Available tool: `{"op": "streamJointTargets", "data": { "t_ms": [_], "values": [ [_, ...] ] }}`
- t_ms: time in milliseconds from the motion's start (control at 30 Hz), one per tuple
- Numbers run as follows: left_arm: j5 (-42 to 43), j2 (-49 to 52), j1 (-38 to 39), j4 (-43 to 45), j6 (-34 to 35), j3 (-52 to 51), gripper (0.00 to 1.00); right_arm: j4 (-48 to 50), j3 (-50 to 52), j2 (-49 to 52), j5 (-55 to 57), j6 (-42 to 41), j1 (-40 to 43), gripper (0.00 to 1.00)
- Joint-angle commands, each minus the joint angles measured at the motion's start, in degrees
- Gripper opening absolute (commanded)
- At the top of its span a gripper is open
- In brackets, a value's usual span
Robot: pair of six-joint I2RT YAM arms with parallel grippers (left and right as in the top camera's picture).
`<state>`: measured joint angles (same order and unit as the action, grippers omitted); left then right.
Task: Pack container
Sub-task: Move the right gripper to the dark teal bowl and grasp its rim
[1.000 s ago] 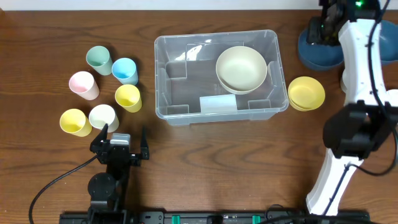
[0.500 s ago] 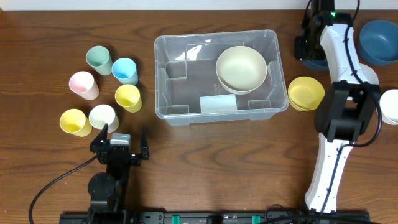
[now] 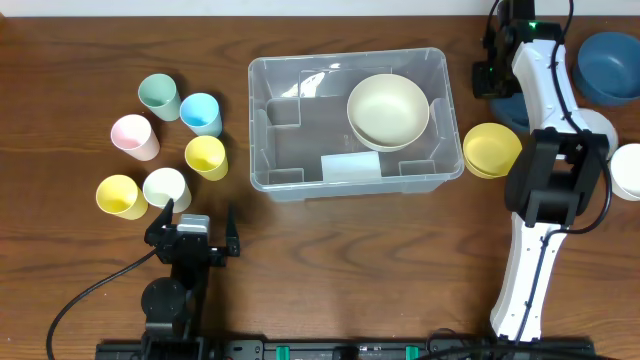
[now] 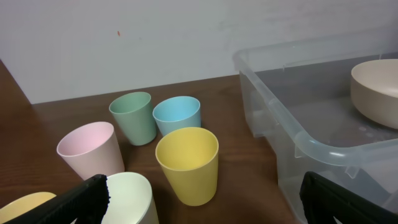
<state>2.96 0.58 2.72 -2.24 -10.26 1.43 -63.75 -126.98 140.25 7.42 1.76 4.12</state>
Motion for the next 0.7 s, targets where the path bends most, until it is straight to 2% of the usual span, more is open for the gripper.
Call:
{"op": "streamJointTargets", "data": {
  "t_ms": [0, 267, 500, 667],
  "values": [
    [-0.8, -0.3, -0.2, -1.7, 0.7, -1.2, 0.98, -0.1, -0.2, 0.1, 2.4, -1.1, 0.9, 0.01],
    [-0.8, -0.3, -0.2, -1.7, 0.7, -1.2, 0.98, 0.6, -0.2, -5.7, 2.4, -1.6, 1.0, 0.01],
    [-0.8, -0.3, -0.2, -1.7, 0.7, -1.2, 0.98, 1.6, -0.2, -16.5, 1.9, -1.7, 0.2, 0.01],
    [-0.8, -0.3, -0.2, -1.7, 0.7, -1.2, 0.98, 0.8, -0.2, -25.5, -5.8, -0.3, -2.9, 0.01]
  ]
}}
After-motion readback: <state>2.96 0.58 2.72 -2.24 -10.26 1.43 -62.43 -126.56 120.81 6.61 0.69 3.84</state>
